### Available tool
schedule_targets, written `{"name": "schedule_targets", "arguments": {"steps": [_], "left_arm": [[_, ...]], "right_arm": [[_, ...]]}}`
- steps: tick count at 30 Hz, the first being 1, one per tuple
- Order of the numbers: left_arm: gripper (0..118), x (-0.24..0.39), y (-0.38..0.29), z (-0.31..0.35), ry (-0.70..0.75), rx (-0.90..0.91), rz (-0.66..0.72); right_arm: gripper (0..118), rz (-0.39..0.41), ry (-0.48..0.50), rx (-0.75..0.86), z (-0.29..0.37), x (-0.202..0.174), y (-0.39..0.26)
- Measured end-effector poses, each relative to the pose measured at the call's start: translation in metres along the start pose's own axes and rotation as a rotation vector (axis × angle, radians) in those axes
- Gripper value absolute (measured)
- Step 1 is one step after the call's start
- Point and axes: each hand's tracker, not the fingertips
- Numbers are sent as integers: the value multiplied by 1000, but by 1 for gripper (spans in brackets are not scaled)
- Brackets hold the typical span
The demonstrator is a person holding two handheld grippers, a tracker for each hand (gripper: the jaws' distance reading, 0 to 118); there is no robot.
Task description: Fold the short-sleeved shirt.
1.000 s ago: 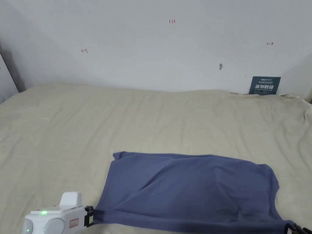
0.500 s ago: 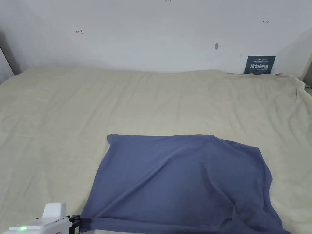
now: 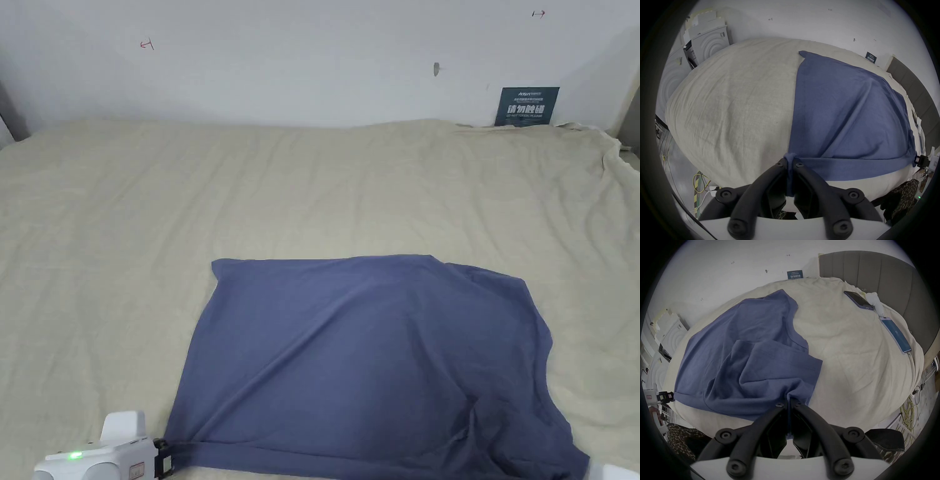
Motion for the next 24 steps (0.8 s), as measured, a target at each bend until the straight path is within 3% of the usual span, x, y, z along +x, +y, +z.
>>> {"name": "schedule_targets", "arguments": {"steps": [2,4,5,6,8,9,15,21,22,24], "left_arm": [[25,1,2,3,33,-4,-15],[59,5,3,12,75,-2,-39],[79,5,4,17,73,2,-39],[90,4,7,24,65,16,-39],[105,8,12,43,42,97,-18],[108,10,16,54,30,134,-15],[109,20,51,102,-39,325,8],[108,41,71,127,-14,488,-47],[107,45,72,129,-8,502,-52],[94,54,71,134,-9,542,-62]], "right_arm": [[2,-1,-4,-4,5,-3,2],[13,1,-9,-4,12,-4,7],[32,8,-18,4,17,-5,9],[51,15,-21,24,27,-9,13],[91,14,-14,73,43,-12,22],[98,13,-1,124,54,-14,29],[98,40,53,351,119,-40,71],[97,115,11,539,155,-68,91],[96,128,1,563,160,-73,93],[86,151,-7,592,164,-80,93]]}}
